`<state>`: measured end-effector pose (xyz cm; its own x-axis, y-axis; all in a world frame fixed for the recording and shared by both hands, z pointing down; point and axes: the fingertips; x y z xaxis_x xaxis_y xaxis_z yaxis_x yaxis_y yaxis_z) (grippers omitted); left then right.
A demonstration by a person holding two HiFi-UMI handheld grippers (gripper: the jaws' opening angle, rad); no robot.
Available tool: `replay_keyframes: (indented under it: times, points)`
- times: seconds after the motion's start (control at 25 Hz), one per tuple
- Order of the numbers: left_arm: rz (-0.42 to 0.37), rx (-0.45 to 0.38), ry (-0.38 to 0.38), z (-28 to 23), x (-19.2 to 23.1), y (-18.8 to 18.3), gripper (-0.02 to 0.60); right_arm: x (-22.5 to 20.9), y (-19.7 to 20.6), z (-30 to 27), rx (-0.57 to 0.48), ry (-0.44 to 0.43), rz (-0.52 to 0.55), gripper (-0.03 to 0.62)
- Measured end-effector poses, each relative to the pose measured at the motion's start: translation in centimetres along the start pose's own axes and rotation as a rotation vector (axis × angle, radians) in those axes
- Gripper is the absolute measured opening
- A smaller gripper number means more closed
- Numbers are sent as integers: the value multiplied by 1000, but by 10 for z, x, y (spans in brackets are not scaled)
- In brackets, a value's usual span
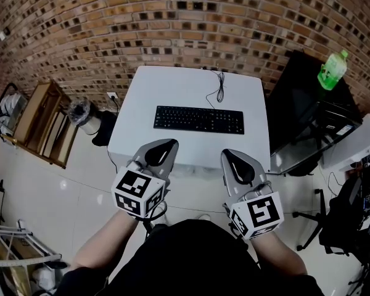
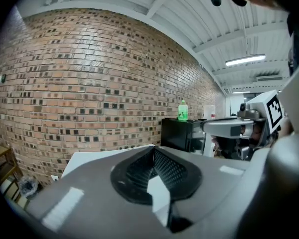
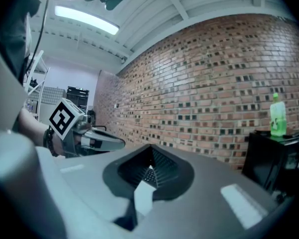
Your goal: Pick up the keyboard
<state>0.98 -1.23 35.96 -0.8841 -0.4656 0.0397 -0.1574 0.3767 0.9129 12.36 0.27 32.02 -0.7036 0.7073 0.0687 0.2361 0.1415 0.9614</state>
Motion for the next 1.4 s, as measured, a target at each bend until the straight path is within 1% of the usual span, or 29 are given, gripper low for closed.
replay_keyframes:
  times: [0.08, 0.28, 0.56, 0.76, 1.0, 1.24, 1.4]
  points:
    - [25, 8, 6, -5, -3, 2, 21, -4, 2, 4, -2, -11, 6, 2]
    - [86, 43, 2, -14, -4, 8, 105, -12, 5, 11, -4, -35, 18, 2]
    - [201, 84, -14, -25, 24, 19, 171, -19, 7, 8, -10, -45, 10, 2]
    - [303, 119, -8, -43, 65, 30, 199, -24, 7, -8, -1, -29, -1, 2]
    - [394, 184, 10, -74, 125, 50, 201, -27, 4, -40, 24, -1, -17, 2]
    - [485, 278, 17, -112, 188, 82, 201, -29, -4, -82, 56, 36, -34, 2]
    - [545, 351, 35, -141, 223, 111, 201, -31, -4, -107, 85, 60, -53, 2]
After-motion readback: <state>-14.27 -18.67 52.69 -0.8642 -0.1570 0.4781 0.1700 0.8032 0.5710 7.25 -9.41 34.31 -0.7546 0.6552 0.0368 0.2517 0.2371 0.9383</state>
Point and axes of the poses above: the fingertips, and each gripper's own axes: z backward along the fingers, x to its left, y out of its underside, and after that the axes turned 10 degrees about x, right-handed
